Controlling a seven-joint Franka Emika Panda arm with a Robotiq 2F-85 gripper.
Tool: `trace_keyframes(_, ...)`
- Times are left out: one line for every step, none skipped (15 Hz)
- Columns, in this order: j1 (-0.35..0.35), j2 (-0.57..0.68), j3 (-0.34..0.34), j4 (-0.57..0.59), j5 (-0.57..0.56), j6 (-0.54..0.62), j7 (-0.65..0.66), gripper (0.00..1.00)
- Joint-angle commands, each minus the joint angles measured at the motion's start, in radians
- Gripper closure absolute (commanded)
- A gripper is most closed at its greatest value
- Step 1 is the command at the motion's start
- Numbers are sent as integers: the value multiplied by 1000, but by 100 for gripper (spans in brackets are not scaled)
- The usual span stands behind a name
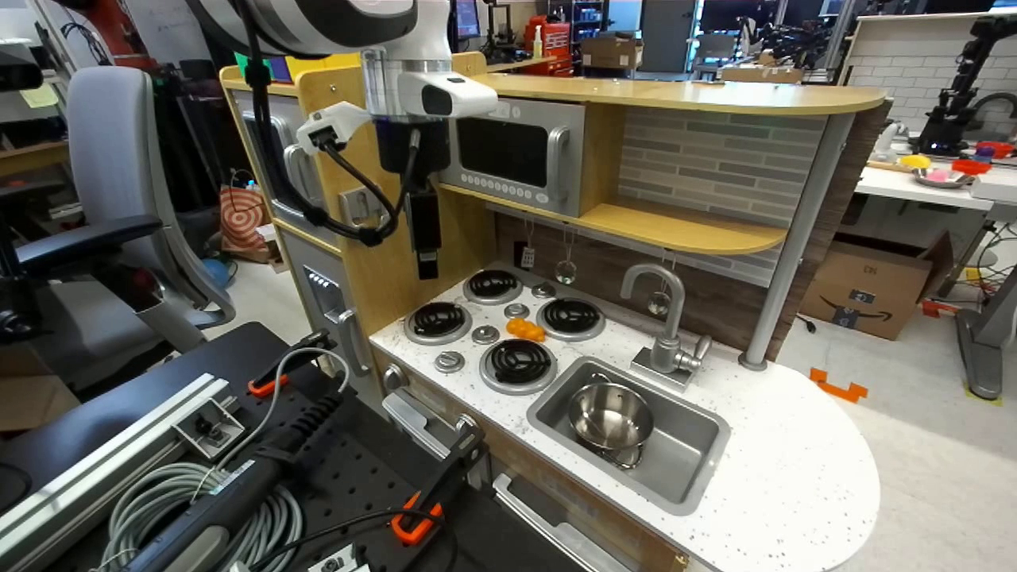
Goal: Pick the object and put it in the pot in the sink
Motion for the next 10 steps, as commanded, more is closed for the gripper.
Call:
trace_keyframes(15,6,-15,6,5,-3,0,0)
trace_keyframes(16,7,-15,7,5,-3,2,0)
trace_keyframes(40,4,-41,-16,-78,97,138,0)
trace_keyframes(48,12,-54,-19,-109,147,195,0)
trace_keyframes(52,31,-78,-4,-156,173,263,0)
trace_keyframes(61,55,-106,10,-216,185,349,0)
trace_keyframes(66,79,-132,27,-266,186,424,0)
trace_keyframes(73,97,-156,40,-310,180,499,0)
trace_keyframes(75,125,-178,63,-334,162,558,0)
trace_keyframes(76,160,-202,90,-358,153,613,0)
